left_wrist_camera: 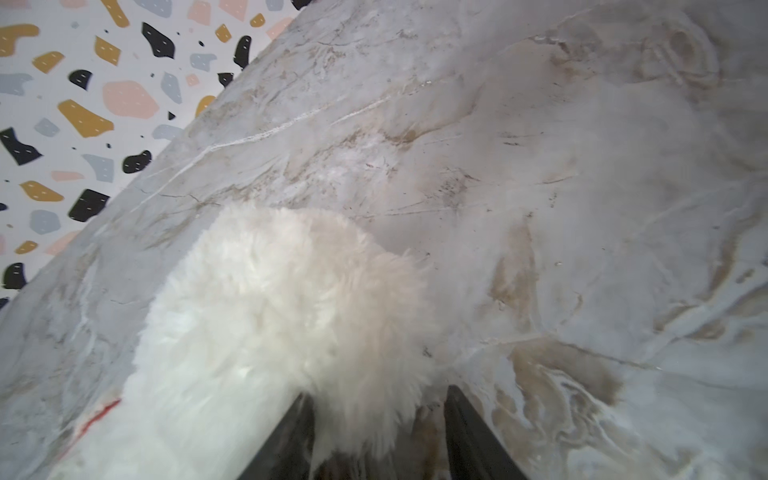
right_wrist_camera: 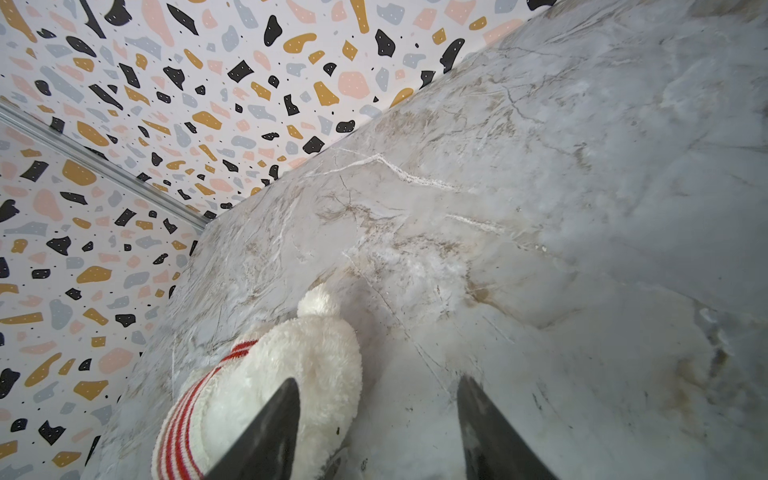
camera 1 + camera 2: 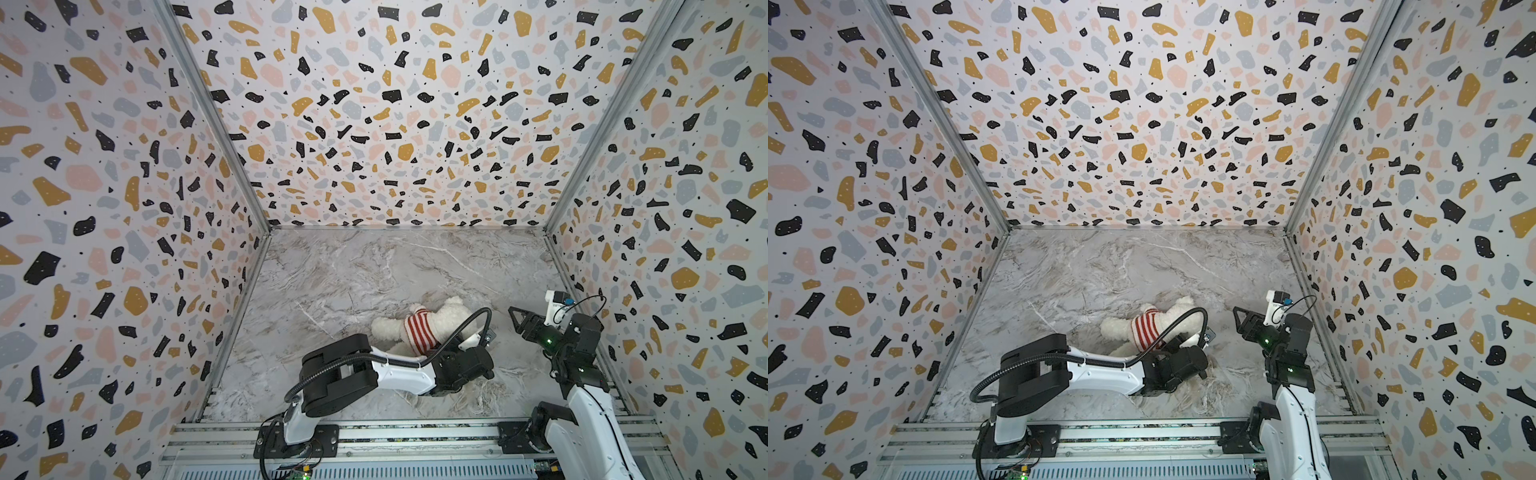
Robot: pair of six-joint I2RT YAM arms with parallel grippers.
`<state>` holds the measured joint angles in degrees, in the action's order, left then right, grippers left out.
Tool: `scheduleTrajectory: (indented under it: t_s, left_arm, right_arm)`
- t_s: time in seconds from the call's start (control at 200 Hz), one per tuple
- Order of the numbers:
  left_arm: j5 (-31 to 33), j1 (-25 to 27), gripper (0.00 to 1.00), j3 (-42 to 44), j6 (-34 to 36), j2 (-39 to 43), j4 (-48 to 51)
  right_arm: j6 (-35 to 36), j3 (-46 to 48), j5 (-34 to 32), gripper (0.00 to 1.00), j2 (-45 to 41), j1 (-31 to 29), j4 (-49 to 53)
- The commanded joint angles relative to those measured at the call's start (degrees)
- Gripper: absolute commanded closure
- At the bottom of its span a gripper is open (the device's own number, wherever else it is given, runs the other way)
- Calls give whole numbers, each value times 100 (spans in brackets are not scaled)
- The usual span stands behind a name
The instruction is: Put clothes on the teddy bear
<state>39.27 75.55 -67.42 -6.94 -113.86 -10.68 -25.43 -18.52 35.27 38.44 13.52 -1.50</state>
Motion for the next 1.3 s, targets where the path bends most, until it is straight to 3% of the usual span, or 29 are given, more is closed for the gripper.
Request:
scheduleTrajectory:
  t_s: [0.0, 0.06, 0.255, 0.44, 0.791, 1.071, 1.296]
  left_arm:
    - [494, 21, 56, -116, -78, -56, -318]
    - [499, 21, 59, -144, -84, -83, -321]
    - [421, 26, 85, -103, -83, -27, -337]
    - [292, 21, 100, 74, -66, 310, -514]
    - [-352, 22, 100, 418, -196, 1540, -121]
    - [-1801, 21, 100, 305, -733, 2546, 550]
    - [-2528, 6, 100, 246, -1138, 3159, 778]
  right_arm:
    - [66, 8, 93, 40, -82, 37, 10]
    - [73, 19, 94, 40, -75, 40, 13]
    - [82, 35, 103, 40, -90, 54, 3]
    - [120, 136, 121, 41, -139, 63, -40]
    - [120, 249, 121, 41, -208, 68, -65]
    - [73, 244, 120, 41, -274, 63, -105]
    - [34, 233, 85, 41, -332, 63, -79]
